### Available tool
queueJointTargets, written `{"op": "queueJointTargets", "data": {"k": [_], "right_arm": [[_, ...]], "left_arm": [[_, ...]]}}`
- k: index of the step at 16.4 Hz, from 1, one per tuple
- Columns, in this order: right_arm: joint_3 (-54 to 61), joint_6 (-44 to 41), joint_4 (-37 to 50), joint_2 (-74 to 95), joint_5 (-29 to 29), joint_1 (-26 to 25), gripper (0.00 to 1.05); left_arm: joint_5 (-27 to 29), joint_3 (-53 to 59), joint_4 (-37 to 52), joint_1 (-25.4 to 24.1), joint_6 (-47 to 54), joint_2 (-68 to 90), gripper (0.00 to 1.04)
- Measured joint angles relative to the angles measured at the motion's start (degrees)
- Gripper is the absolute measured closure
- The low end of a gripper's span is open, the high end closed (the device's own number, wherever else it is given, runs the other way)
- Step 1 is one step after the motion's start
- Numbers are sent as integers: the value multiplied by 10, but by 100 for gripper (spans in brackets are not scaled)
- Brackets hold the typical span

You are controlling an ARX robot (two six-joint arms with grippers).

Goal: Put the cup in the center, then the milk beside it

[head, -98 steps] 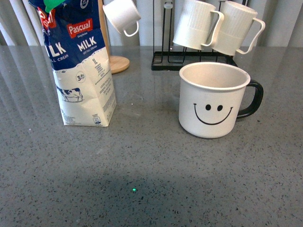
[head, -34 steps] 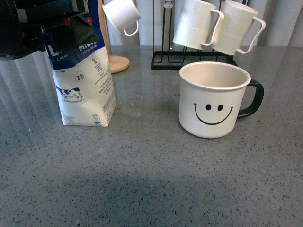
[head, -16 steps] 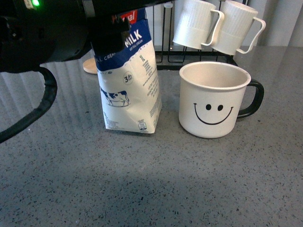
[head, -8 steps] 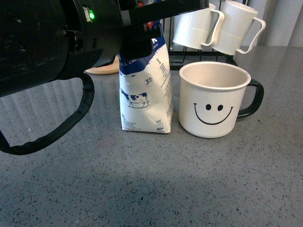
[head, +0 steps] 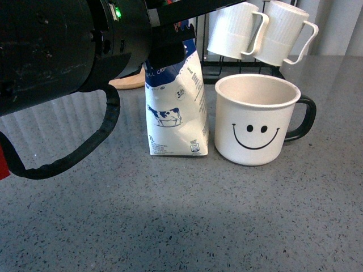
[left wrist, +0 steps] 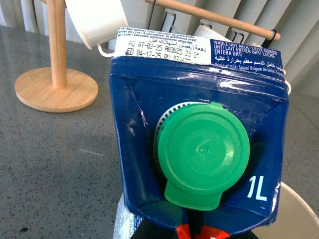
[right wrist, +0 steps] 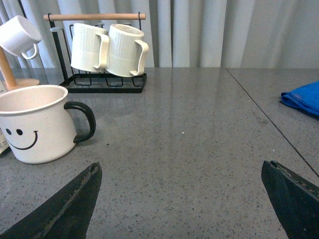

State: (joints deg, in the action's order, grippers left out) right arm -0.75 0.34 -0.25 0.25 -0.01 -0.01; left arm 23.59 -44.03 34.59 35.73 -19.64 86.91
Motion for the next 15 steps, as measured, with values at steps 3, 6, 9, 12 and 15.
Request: {"op": "queueJointTargets", "data": {"k": [3,6,9,12,15], "right_arm": [[0,0,0,0,0,0,7],[0,0,0,0,0,0,7],[0,0,0,0,0,0,7],[0,0,0,0,0,0,7],[0,0,0,0,0,0,7]], "left_arm": [[6,-1,-11,12,-7,0,71],[8,-1,-16,13,-10,-27,11],[-16,-1,-24,17,-10,-63,7],[-47,-1,-28,16,10,-83,7],[-57,0,-26,9,26,-89,7]]}}
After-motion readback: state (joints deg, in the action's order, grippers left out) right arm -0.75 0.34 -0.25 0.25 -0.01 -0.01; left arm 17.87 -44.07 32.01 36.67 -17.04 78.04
